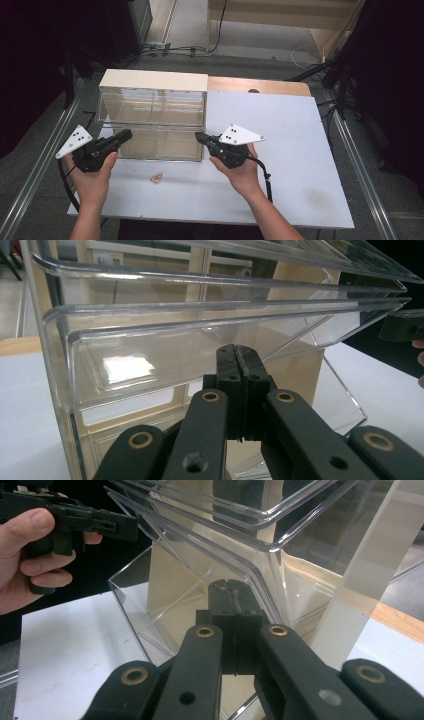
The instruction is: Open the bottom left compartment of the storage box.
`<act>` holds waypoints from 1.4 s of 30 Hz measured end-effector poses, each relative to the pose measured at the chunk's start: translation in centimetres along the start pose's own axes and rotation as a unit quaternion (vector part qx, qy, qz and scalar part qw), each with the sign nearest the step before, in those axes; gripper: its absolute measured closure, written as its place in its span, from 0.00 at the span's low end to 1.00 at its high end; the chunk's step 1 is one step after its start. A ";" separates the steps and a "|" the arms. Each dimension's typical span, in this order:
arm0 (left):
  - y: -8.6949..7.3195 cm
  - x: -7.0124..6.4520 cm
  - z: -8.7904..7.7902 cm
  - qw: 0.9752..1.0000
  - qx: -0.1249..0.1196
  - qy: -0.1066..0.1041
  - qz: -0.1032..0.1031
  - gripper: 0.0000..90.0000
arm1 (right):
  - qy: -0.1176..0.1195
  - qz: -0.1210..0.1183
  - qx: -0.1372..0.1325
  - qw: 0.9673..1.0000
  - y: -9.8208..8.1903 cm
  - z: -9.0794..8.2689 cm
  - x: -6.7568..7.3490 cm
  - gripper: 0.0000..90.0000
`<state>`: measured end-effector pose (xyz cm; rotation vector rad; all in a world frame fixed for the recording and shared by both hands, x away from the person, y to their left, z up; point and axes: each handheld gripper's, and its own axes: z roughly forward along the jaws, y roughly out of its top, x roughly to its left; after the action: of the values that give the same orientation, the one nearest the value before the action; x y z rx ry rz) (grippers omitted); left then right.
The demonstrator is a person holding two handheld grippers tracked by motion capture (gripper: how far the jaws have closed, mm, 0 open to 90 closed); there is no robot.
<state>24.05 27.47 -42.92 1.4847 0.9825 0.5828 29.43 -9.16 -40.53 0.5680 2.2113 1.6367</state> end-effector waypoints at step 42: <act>-6.3 -5.4 -0.7 0.987 0.153 -0.047 0.004 0.02 | 0.001 -0.003 -0.002 1.000 0.1 0.3 -0.1 0.98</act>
<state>19.14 22.99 -47.96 1.7720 1.0259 0.3748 29.69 -9.01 -40.52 0.5580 2.2087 1.6390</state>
